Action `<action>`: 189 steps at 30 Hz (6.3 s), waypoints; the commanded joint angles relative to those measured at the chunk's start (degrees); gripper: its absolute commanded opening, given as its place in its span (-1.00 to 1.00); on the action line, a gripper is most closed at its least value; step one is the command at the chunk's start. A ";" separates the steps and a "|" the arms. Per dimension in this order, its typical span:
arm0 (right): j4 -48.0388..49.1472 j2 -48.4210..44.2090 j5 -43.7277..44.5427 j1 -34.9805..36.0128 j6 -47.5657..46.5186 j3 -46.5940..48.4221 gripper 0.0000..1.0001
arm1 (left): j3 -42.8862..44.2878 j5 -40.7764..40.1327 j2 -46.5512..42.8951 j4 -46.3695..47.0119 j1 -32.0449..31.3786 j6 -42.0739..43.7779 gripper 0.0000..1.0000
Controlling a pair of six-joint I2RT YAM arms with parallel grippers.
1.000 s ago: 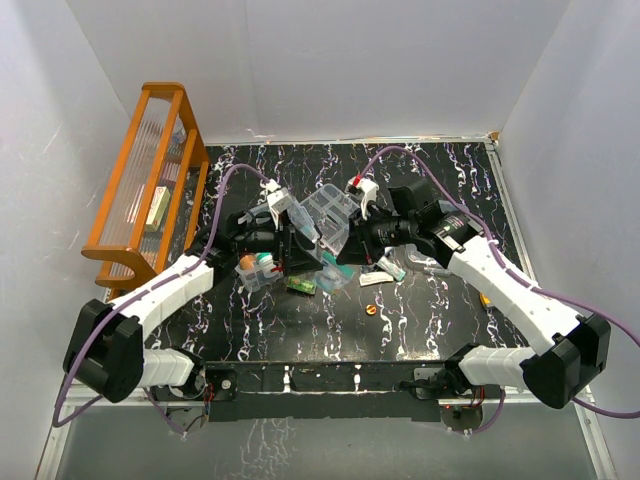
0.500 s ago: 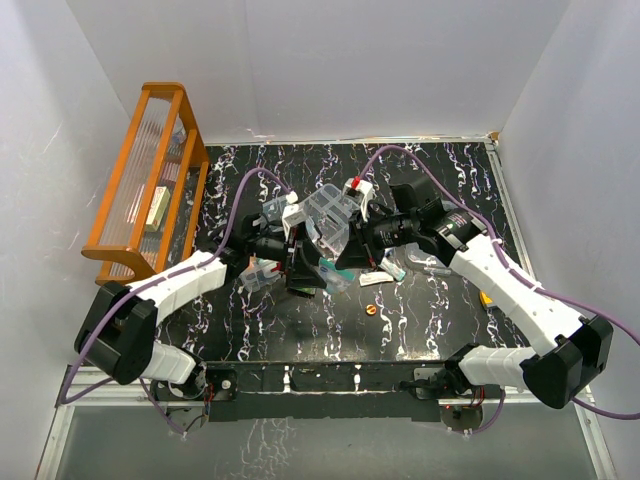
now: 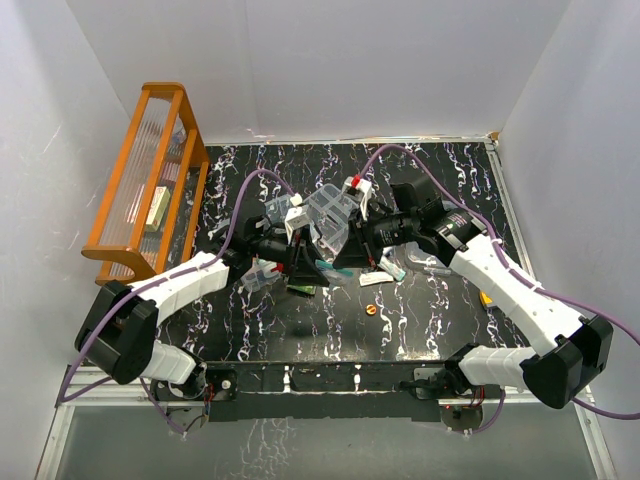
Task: Organize the medicine kit
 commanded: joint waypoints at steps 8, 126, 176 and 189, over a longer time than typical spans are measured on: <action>7.82 -3.31 2.13 -0.06 4.09 -0.20 -1.00 | -1.88 -1.30 -4.98 3.62 -0.37 0.66 -0.73; 32.04 -21.73 43.77 -0.12 36.09 -21.16 0.30 | 27.55 -65.73 17.18 -51.22 8.41 -16.59 0.15; 10.74 -3.27 65.32 -0.66 32.96 -22.60 0.32 | 24.10 -58.74 -2.88 -47.90 8.01 -9.21 0.06; 16.37 -3.99 59.30 -0.66 39.28 -25.87 0.23 | -0.35 -58.34 -31.40 -24.39 8.12 -3.59 0.35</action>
